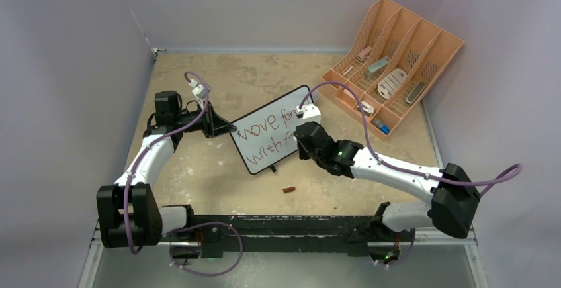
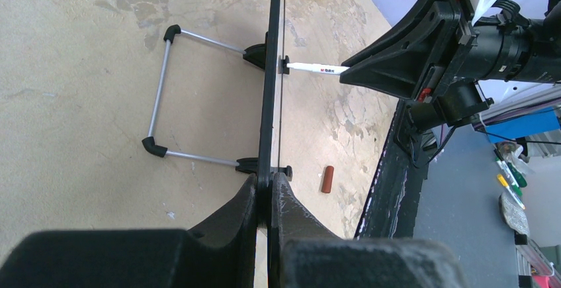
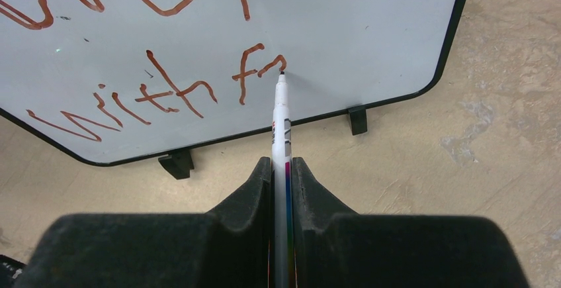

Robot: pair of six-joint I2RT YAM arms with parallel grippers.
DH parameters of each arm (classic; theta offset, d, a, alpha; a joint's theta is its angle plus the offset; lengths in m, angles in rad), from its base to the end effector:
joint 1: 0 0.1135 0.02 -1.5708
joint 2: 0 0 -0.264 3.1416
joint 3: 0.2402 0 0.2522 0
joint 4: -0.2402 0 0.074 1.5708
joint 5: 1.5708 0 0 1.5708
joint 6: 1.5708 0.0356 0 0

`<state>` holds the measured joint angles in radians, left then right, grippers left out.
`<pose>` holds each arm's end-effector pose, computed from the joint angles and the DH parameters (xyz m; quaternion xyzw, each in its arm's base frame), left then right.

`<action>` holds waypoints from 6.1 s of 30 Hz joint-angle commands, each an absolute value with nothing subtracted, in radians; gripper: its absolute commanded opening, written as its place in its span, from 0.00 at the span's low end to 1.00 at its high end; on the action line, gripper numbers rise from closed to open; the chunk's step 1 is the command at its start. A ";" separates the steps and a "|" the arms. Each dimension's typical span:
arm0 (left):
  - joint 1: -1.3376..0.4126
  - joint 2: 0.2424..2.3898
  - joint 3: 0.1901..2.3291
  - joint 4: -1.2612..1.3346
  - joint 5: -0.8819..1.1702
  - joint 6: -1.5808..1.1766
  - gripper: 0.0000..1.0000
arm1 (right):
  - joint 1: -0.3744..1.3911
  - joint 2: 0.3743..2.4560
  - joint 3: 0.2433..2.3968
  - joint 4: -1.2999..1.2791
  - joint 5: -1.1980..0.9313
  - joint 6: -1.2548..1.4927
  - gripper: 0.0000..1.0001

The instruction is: Write a sentence on the whiteboard

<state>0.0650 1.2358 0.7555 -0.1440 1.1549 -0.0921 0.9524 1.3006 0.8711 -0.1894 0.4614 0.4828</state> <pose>0.2515 -0.0163 0.2512 0.1895 0.7630 -0.4910 0.3753 0.1772 0.2218 0.2590 -0.0994 0.8659 0.1402 0.4697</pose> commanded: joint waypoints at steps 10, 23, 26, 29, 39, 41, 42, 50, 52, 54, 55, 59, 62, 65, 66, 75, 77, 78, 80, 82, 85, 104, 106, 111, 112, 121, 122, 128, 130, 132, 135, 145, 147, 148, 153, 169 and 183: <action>0.074 1.218 0.762 -0.123 1.158 -0.080 0.00 | 0.947 1.317 0.923 -0.144 0.506 0.493 0.00; 0.074 1.216 0.761 -0.123 1.161 -0.079 0.00 | 0.947 1.308 0.930 -0.137 0.521 0.484 0.00; 0.074 1.216 0.761 -0.123 1.161 -0.079 0.00 | 0.948 1.302 0.931 -0.125 0.506 0.474 0.00; 0.073 1.215 0.761 -0.123 1.161 -0.079 0.00 | 0.948 1.307 0.933 -0.122 0.491 0.468 0.00; 0.075 1.215 0.761 -0.123 1.159 -0.079 0.00 | 0.948 1.307 0.933 -0.123 0.449 0.456 0.00; 0.075 1.215 0.762 -0.123 1.159 -0.080 0.00 | 0.947 1.308 0.930 -0.124 0.444 0.460 0.00; 0.075 1.215 0.762 -0.123 1.159 -0.080 0.00 | 0.948 1.307 0.928 -0.125 0.443 0.461 0.00; 0.074 1.216 0.762 -0.123 1.157 -0.080 0.00 | 0.947 1.305 0.913 -0.135 0.418 0.462 0.00; 0.074 1.216 0.762 -0.123 1.157 -0.080 0.00 | 0.948 1.308 0.910 -0.139 0.407 0.464 0.00; 0.074 1.216 0.762 -0.123 1.157 -0.080 0.00 | 0.948 1.311 0.906 -0.140 0.398 0.466 0.00; 0.074 1.216 0.762 -0.123 1.157 -0.080 0.00 | 0.948 1.311 0.904 -0.141 0.394 0.467 0.00; 0.074 1.217 0.762 -0.123 1.157 -0.080 0.00 | 0.948 1.317 0.900 -0.153 0.387 0.473 0.00; 0.075 1.218 0.762 -0.123 1.157 -0.080 0.00 | 0.948 1.321 0.893 -0.173 0.388 0.488 0.00; 0.074 1.217 0.762 -0.123 1.157 -0.079 0.00 | 0.948 1.323 0.886 -0.195 0.381 0.506 0.00; 0.074 1.217 0.763 -0.122 1.158 -0.079 0.00 | 0.948 1.325 0.885 -0.202 0.378 0.509 0.00; 0.074 1.216 0.763 -0.124 1.157 -0.078 0.00 | 0.948 1.334 0.889 -0.222 0.443 0.531 0.00; 0.074 1.216 0.763 -0.124 1.156 -0.078 0.00 | 0.947 1.336 0.894 -0.222 0.464 0.534 0.00; 0.074 1.215 0.762 -0.124 1.158 -0.078 0.00 | 0.948 1.336 0.897 -0.222 0.474 0.534 0.00; 0.074 1.214 0.762 -0.124 1.157 -0.078 0.00 | 0.947 1.334 0.901 -0.220 0.486 0.535 0.00; 0.074 1.213 0.762 -0.124 1.158 -0.077 0.00 | 0.946 1.336 0.907 -0.215 0.491 0.534 0.00; 0.074 1.212 0.762 -0.124 1.157 -0.078 0.00 | 0.946 1.342 0.915 -0.207 0.478 0.527 0.00; 0.074 1.213 0.762 -0.123 1.159 -0.077 0.00 | 0.946 1.349 0.929 -0.184 0.402 0.506 0.00; 0.074 1.211 0.762 -0.123 1.158 -0.078 0.00 | 0.946 1.346 0.934 -0.181 0.405 0.504 0.00; 0.074 1.213 0.763 -0.123 1.159 -0.078 0.00 | 0.946 1.336 0.947 -0.175 0.417 0.494 0.00; 0.074 1.213 0.762 -0.123 1.159 -0.078 0.00 | 0.946 1.337 0.950 -0.176 0.417 0.493 0.00; 0.074 1.215 0.764 -0.123 1.158 -0.078 0.00 | 0.946 1.317 0.945 -0.184 0.435 0.492 0.00; 0.074 1.215 0.764 -0.122 1.157 -0.078 0.00 | 0.946 1.319 0.946 -0.183 0.435 0.491 0.00; 0.074 1.213 0.762 -0.123 1.157 -0.078 0.00 | 0.946 1.316 0.959 -0.167 0.446 0.486 0.00; 0.074 1.213 0.762 -0.123 1.157 -0.077 0.00 | 0.946 1.318 0.965 -0.164 0.448 0.483 0.00; 0.074 1.215 0.762 -0.123 1.158 -0.078 0.00 | 0.946 1.322 0.968 -0.163 0.446 0.481 0.00; 0.075 1.215 0.762 -0.123 1.157 -0.077 0.00 | 0.946 1.321 0.966 -0.158 0.446 0.482 0.00; 0.074 1.215 0.764 -0.123 1.157 -0.077 0.00 | 0.946 1.335 0.936 -0.171 0.427 0.490 0.00; 0.074 1.216 0.764 -0.123 1.157 -0.076 0.00 | 0.946 1.339 0.922 -0.179 0.424 0.498 0.00; 0.074 1.215 0.764 -0.124 1.157 -0.075 0.00 | 0.946 1.338 0.916 -0.181 0.424 0.500 0.00; 0.075 1.214 0.764 -0.124 1.157 -0.075 0.00 | 0.946 1.330 0.896 -0.188 0.429 0.506 0.00; 0.074 1.213 0.764 -0.124 1.158 -0.075 0.00 | 0.946 1.337 0.897 -0.203 0.471 0.508 0.00; 0.075 1.213 0.763 -0.123 1.160 -0.075 0.00 | 0.944 1.340 0.921 -0.197 0.503 0.502 0.00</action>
<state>0.0654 1.2339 0.7555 -0.1436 1.1549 -0.0921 0.9489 1.3479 0.8917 -0.2127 0.4526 0.4976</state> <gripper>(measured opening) 0.031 0.139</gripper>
